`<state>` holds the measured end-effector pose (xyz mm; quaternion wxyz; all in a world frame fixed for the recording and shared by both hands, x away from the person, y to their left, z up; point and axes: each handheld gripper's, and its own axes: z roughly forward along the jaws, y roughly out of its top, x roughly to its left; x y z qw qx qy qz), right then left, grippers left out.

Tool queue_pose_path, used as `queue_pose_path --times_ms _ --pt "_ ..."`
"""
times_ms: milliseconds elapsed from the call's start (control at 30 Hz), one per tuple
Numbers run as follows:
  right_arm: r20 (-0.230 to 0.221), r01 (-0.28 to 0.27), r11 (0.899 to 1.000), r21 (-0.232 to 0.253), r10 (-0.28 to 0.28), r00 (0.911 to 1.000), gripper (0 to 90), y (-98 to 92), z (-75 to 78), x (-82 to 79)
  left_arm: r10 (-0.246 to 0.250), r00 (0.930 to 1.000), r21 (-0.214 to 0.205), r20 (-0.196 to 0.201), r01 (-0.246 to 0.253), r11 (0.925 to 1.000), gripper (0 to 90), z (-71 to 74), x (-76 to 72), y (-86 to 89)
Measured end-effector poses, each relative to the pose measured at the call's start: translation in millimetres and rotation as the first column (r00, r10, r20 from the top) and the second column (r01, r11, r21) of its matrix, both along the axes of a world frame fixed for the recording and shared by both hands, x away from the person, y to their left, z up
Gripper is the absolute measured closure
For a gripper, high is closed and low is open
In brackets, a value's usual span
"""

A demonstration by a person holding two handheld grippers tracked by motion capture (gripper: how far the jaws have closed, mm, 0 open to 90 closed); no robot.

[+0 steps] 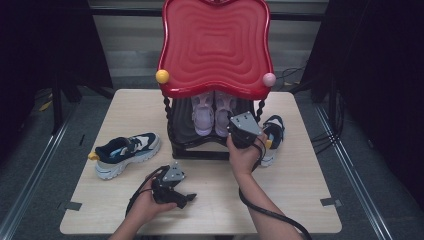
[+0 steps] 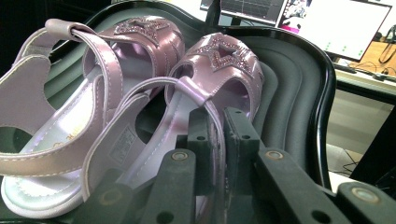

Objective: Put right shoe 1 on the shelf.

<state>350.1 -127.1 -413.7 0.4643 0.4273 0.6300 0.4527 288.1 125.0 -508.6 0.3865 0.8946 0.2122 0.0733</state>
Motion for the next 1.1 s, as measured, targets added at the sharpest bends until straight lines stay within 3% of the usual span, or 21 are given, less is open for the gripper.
queue_pose_path --times_ms 367,500,900,1100 --pt "-0.015 -0.037 0.999 -0.007 0.036 0.9992 68.0 -3.2 1.5 -0.1 0.002 1.0 0.0 0.001 -0.002 1.0 12.4 0.0 -0.1 0.0" --pt "-0.012 -0.052 0.998 -0.032 0.052 0.9986 65.4 -3.9 5.8 -2.5 0.001 1.0 0.002 0.002 -0.001 1.0 12.4 0.1 0.0 0.0" --pt "-0.03 -0.118 0.993 0.005 0.118 0.9926 56.0 -8.4 15.9 -10.7 0.0 1.0 0.001 0.001 0.0 1.0 12.3 0.0 0.0 0.0" --pt "-0.048 -0.177 0.984 0.024 0.178 0.9829 50.0 -13.2 20.1 -13.5 -0.001 1.0 -0.002 0.001 0.001 1.0 12.3 -0.1 0.1 0.0"
